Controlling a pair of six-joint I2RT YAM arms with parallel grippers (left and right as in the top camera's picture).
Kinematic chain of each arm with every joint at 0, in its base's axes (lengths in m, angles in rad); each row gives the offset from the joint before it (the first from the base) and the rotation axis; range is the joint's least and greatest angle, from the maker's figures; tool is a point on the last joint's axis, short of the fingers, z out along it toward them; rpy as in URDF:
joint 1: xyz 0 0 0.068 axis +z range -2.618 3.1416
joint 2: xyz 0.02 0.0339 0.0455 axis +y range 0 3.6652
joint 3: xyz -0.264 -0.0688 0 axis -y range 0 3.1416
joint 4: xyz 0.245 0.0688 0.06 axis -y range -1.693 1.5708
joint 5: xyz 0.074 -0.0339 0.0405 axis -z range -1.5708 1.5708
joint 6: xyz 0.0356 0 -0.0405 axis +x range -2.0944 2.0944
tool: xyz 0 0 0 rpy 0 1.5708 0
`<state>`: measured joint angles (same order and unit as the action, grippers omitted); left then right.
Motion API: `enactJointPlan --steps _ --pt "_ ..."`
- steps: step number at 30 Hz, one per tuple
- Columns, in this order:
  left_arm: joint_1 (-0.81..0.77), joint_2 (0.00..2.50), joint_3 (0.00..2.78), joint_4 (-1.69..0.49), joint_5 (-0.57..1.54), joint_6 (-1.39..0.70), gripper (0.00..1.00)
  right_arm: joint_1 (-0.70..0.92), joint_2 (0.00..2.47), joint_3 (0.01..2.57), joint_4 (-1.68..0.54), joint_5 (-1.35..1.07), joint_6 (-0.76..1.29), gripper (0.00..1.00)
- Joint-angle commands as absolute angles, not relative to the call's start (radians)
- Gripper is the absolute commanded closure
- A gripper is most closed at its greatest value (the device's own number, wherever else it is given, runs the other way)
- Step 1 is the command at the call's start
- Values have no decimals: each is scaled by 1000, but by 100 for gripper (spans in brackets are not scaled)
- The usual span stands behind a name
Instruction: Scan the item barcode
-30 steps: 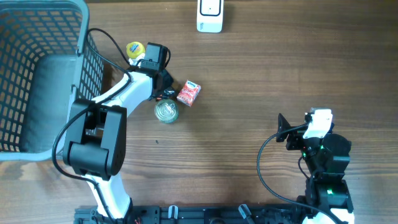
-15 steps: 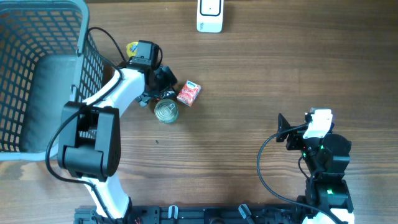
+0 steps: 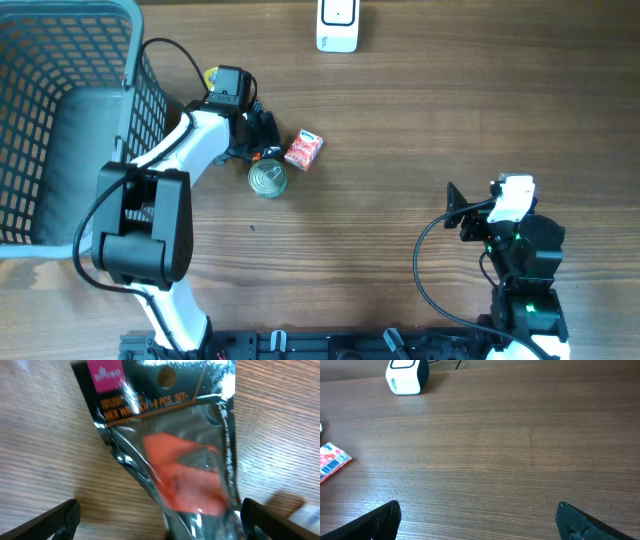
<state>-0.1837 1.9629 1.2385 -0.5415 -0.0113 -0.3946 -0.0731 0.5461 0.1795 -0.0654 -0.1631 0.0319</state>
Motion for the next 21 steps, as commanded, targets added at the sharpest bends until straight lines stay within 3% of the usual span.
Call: enactJointPlan --steps 1,12,16,21 --pt "-177 2000 1212 -530 -92 -321 0 -76 546 200 -60 -165 30 0" --pt "-234 2000 1212 -516 -150 -314 0 -76 546 200 -60 -165 30 0" --pt "-231 2000 1212 -507 -152 -167 0 -76 546 200 -61 -165 30 0" --pt "-231 2002 1212 -459 -163 -162 0 -76 546 200 -61 -165 30 0"
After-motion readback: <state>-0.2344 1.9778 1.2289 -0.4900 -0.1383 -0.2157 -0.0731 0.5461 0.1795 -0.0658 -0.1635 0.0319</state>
